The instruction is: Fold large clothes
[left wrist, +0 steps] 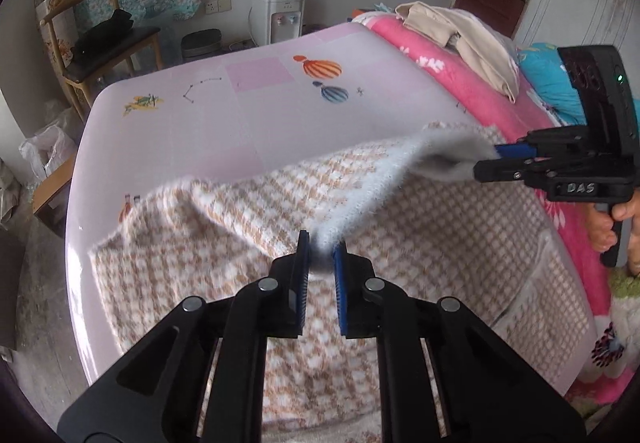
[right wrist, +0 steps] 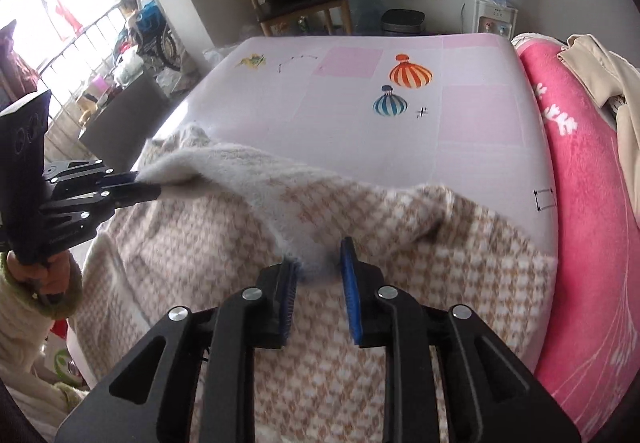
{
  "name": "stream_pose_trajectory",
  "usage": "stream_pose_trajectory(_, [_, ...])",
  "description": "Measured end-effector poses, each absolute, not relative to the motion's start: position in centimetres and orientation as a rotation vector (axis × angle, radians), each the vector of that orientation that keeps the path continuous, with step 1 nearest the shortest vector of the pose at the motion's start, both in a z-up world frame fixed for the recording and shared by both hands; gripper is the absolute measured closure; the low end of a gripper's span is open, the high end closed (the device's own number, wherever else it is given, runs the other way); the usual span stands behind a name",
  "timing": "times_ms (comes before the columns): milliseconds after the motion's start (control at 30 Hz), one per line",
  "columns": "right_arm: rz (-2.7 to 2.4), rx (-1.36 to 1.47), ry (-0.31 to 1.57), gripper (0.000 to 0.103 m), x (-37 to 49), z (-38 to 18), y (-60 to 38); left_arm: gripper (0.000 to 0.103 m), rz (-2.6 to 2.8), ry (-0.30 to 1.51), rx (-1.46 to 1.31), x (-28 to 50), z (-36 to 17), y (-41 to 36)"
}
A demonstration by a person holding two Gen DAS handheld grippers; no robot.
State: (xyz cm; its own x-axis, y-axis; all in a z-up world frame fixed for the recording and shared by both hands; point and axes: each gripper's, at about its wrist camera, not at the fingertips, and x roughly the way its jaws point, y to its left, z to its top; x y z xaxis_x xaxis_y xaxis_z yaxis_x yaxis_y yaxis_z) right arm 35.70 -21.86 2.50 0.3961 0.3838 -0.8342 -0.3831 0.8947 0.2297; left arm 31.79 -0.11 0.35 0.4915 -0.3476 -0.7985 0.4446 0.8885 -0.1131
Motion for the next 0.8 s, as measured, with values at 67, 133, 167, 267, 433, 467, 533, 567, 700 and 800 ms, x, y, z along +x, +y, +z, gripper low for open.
stream_pose_trajectory(67, [0.509,0.045,1.013,0.047,35.4,4.3,-22.4,0.092,-0.47,0.948,0.105,31.5,-0.4,0.2])
stream_pose_trajectory(133, [0.543,0.117,0.952,0.045,36.0,6.5,-22.8,0.092,-0.463,0.939,0.101,31.5,-0.8,0.4])
stream_pose_trajectory(167, [0.561,0.156,0.933,0.045,36.5,7.2,-22.8,0.092,-0.46,0.936,0.104,31.4,-0.9,0.4])
stream_pose_trajectory(267, [0.598,0.237,0.944,0.045,39.1,7.1,-21.7,0.092,-0.451,0.928,0.128,31.2,-1.0,0.3])
stream_pose_trajectory(433, [0.61,0.284,1.15,0.06,41.1,0.2,-18.7,0.089,-0.438,0.934,0.105,30.9,-1.1,1.0])
stream_pose_trajectory(467, [0.609,0.29,1.195,0.062,40.8,-1.6,-18.3,0.088,-0.434,0.936,0.097,30.9,-1.0,1.5])
stream_pose_trajectory(533, [0.615,0.284,1.195,0.066,39.6,-3.4,-18.4,0.087,-0.433,0.948,0.081,30.7,-0.9,2.4])
stream_pose_trajectory(567, [0.624,0.289,1.174,0.067,39.1,-3.3,-18.8,0.087,-0.439,0.954,0.064,30.4,-0.8,3.0])
stream_pose_trajectory(700, [0.615,0.35,1.178,0.07,38.5,-3.6,-19.9,0.087,-0.403,0.905,0.05,29.6,0.7,4.6])
stream_pose_trajectory(800, [0.595,0.333,1.163,0.071,38.4,-3.7,-19.4,0.087,-0.403,0.844,-0.025,30.3,2.6,5.3])
